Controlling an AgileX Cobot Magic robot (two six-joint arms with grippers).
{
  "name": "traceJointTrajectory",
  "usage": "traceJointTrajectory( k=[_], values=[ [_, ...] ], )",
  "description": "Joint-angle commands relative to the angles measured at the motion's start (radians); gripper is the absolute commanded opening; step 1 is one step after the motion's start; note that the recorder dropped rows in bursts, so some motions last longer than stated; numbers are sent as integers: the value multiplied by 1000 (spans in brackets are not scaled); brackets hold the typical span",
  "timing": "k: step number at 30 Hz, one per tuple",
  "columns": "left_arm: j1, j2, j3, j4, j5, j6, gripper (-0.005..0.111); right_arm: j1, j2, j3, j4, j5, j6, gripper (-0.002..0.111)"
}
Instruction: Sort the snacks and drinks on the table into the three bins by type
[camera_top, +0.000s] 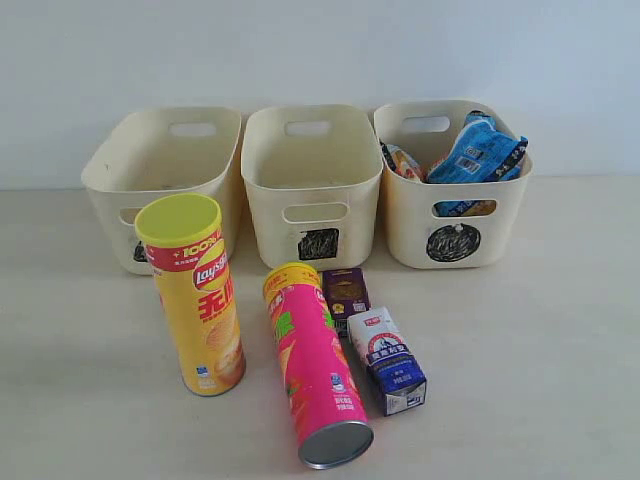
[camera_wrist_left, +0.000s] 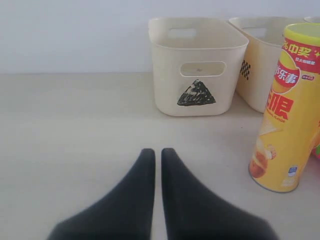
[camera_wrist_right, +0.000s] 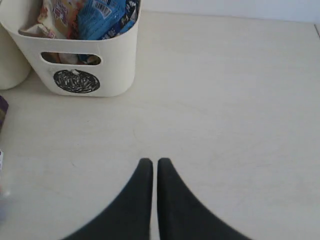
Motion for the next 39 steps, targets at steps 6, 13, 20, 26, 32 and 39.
traceJointTrajectory(
  k=[6,13,20,26,32,39],
  values=[
    [2,-4,-3,-4,-6,-8,4,-3,-243,88,-3,-39,3,0],
    [2,-4,-3,-4,-8,-8,4,-3,-278,88,-57,-19,-6,0],
    [2,-4,-3,-4,-8,-8,4,-56,-328,131,-45,-24,-34,0],
    [2,-4,-3,-4,-6,-8,4,-123,-450,327,-45,-251,-64,0],
    [2,-4,-3,-4,-6,-8,4,-121,-617,484,-45,-348,-66,0],
    [2,-4,-3,-4,-6,-8,4,-121,-846,624,-32,-298,-66,0]
  ],
)
